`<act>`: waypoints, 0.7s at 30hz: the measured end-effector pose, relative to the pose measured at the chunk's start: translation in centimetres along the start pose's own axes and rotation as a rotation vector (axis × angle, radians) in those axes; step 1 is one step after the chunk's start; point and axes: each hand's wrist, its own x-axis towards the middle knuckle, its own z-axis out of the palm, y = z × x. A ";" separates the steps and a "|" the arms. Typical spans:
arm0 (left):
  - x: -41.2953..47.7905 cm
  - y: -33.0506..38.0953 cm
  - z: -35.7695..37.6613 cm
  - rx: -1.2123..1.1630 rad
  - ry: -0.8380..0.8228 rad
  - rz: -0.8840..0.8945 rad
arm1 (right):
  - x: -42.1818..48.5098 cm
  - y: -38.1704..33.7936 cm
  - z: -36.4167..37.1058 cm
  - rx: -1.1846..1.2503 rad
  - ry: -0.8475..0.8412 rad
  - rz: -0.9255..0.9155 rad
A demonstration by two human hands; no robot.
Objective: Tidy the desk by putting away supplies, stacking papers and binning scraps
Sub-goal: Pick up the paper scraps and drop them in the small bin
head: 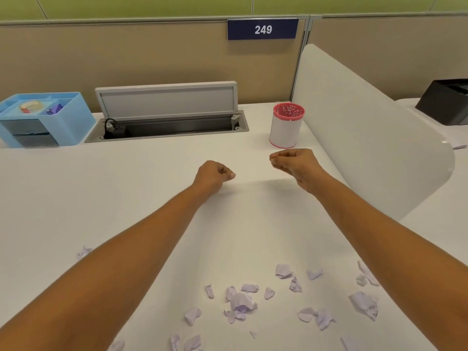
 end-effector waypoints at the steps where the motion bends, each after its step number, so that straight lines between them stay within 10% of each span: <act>1: 0.5 0.6 0.0 -0.008 0.000 0.008 | 0.6 -0.7 0.0 0.004 0.015 -0.021; 21: 13.8 12.2 3.1 -0.079 0.044 0.119 | 13.2 -7.4 -2.4 -0.662 0.430 -0.297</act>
